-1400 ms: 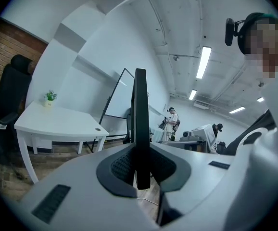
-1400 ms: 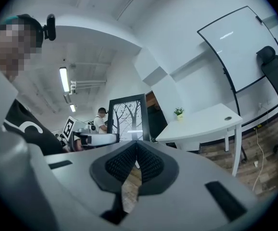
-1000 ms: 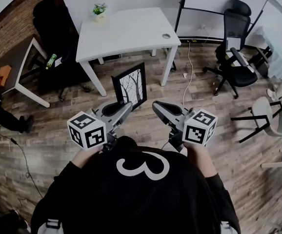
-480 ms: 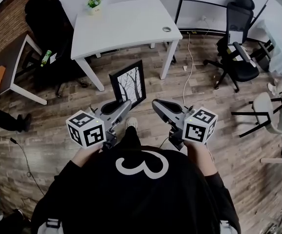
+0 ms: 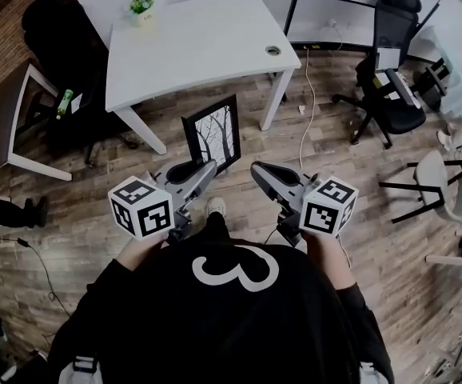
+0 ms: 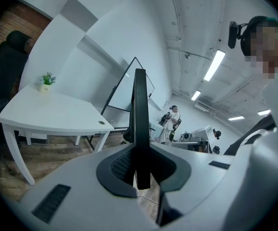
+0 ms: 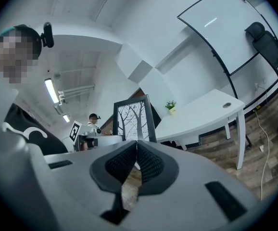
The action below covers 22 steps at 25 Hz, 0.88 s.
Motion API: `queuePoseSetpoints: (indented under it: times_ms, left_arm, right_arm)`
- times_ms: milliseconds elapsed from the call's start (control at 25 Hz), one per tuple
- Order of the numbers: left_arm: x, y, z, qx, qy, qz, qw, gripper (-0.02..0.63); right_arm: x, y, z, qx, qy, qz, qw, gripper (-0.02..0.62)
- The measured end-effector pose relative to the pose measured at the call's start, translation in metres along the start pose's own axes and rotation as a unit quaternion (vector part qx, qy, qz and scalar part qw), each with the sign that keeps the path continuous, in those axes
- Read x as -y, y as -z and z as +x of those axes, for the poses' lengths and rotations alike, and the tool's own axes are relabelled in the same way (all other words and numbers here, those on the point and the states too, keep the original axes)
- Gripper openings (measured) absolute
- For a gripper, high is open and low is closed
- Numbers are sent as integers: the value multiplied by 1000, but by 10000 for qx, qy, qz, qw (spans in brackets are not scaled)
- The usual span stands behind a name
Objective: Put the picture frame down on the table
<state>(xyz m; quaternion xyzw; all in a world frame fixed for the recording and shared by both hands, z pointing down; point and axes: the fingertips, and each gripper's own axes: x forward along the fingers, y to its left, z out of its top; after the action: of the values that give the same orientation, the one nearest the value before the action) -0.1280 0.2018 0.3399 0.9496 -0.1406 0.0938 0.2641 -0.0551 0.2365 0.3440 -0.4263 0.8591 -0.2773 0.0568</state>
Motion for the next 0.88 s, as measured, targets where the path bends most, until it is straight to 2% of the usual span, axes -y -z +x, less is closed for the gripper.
queuePoseSetpoints:
  times_ms: [160, 400, 880]
  left_arm:
    - [-11, 1, 7, -11, 4, 24, 10000, 58]
    - [-84, -41, 38, -161, -6, -206, 9997, 58]
    - [-150, -86, 59, -111, 85, -262, 9996, 57]
  right_arm:
    - [12, 3, 6, -13, 88, 44, 10000, 23]
    - [67, -33, 65, -136, 192, 293, 9993, 23]
    - [109, -74, 123, -181, 353, 267, 9989, 23]
